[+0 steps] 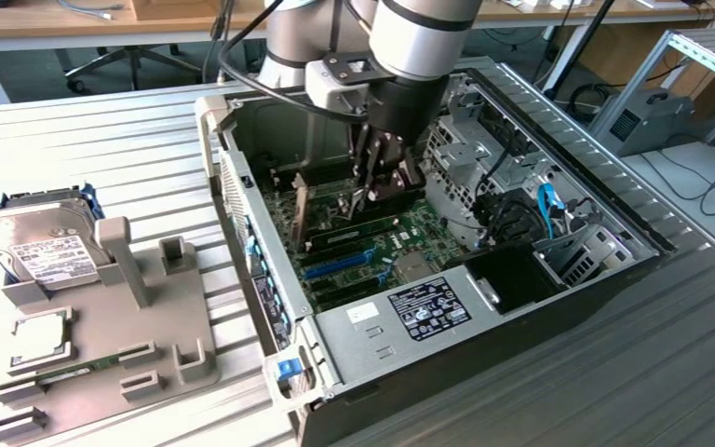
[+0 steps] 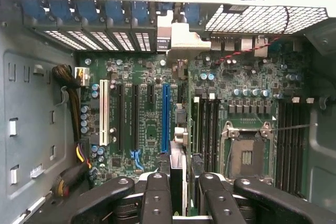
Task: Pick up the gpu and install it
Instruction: 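Insert the gpu into the slot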
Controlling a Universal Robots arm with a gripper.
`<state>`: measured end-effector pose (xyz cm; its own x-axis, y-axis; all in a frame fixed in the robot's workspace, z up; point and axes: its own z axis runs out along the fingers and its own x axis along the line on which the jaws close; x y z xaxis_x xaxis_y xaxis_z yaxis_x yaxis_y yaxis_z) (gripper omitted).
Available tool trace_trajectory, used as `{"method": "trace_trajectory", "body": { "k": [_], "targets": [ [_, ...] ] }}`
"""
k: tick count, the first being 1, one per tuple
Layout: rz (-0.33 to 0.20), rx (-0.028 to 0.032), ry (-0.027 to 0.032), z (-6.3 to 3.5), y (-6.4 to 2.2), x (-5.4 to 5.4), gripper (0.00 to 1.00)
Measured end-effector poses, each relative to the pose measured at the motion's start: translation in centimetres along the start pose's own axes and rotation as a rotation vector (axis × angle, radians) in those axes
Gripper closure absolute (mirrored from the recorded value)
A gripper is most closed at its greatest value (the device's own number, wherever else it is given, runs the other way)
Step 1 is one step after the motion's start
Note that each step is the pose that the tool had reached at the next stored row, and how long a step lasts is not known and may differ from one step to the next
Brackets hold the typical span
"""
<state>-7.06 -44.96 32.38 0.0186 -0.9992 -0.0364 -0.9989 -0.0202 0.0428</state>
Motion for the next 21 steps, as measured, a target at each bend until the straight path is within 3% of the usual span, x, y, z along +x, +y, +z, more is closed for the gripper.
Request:
{"method": "trace_trajectory", "body": {
  "k": [21],
  "targets": [
    [0.0,-0.0001,0.0011,3.04,0.79,1.0,0.74]
  ]
}}
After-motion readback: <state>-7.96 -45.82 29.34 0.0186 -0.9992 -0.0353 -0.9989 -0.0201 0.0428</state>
